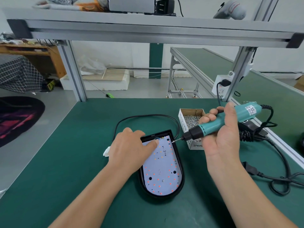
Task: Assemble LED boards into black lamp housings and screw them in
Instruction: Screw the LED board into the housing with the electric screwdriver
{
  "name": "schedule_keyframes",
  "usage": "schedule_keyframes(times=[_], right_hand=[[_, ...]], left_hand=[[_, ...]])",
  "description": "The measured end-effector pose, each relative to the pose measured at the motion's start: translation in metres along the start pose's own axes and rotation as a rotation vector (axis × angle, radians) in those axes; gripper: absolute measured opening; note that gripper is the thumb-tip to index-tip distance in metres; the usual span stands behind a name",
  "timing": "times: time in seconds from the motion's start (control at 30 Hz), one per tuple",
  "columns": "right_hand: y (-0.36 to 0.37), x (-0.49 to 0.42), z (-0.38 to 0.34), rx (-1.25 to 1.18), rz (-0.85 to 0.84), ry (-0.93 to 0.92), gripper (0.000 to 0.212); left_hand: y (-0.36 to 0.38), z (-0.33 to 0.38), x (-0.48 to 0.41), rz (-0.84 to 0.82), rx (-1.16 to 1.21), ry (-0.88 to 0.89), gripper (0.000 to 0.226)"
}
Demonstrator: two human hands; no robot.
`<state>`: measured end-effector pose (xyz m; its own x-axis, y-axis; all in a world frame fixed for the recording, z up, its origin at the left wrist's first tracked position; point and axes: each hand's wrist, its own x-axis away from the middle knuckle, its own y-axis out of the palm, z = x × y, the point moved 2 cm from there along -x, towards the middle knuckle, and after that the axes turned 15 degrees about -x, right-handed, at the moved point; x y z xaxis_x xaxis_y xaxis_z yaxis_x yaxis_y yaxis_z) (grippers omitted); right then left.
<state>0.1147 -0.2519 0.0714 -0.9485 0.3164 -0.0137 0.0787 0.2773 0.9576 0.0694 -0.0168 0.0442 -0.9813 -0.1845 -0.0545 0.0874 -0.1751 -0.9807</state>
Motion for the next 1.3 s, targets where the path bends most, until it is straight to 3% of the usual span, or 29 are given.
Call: schedule_keyframes(times=[0.1, 0.4, 1.07, 1.3], right_hand=[[0.001, 0.000, 0.000, 0.033, -0.012, -0.019, 0.027], [0.001, 0.001, 0.004, 0.223, -0.122, -0.073, 0.025], [0.004, 0.008, 0.017, 0.354, -0.223, -0.084, 0.022], [0.009, 0.009, 0.022, 0.448, -0.365, -0.032, 0.022]], left_hand=[[0.004, -0.002, -0.003, -0.060, 0.147, -0.014, 0.044], [0.009, 0.001, -0.009, -0.094, 0.302, 0.059, 0.056], [0.017, -0.003, -0.016, -0.078, 0.350, 0.104, 0.054], [0.015, 0.000, -0.014, -0.074, 0.354, 0.107, 0.049]])
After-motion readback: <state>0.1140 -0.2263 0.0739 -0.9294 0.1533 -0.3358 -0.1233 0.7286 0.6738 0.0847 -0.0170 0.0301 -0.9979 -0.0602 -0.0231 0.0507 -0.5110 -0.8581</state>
